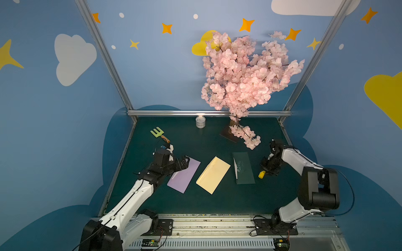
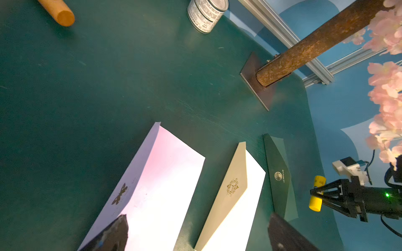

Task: Seal the envelope with a glue stick
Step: Pick up the glue stick from the center of the board.

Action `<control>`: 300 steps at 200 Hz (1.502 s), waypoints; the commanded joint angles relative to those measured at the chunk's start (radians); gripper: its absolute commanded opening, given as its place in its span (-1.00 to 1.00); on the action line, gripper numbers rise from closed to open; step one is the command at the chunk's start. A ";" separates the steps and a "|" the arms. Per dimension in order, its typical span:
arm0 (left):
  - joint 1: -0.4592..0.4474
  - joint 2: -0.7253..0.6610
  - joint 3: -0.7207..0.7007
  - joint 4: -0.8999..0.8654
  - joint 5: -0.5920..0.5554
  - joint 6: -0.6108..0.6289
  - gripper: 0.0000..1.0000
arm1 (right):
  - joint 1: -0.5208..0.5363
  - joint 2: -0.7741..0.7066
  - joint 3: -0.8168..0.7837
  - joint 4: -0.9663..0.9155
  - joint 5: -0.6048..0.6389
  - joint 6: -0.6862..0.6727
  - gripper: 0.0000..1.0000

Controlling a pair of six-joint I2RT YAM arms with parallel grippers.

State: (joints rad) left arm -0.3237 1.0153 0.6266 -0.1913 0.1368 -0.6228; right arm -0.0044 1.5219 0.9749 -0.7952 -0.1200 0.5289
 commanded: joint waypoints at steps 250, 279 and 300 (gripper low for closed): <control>-0.381 0.299 0.133 0.499 0.345 -0.061 1.00 | 0.600 -0.318 -0.464 1.687 -0.275 0.686 -0.87; -0.366 0.328 0.181 0.444 0.368 0.004 1.00 | 0.606 -0.213 -0.407 1.796 -0.323 0.773 -0.89; -0.327 0.318 0.171 0.455 0.382 0.016 1.00 | 0.608 -0.193 -0.379 1.773 -0.345 0.791 -0.90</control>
State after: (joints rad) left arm -0.6876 1.3396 0.7822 0.2245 0.4793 -0.6376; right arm 0.5980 1.3197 0.5510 0.8745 -0.4099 1.2617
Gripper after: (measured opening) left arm 0.999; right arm 0.274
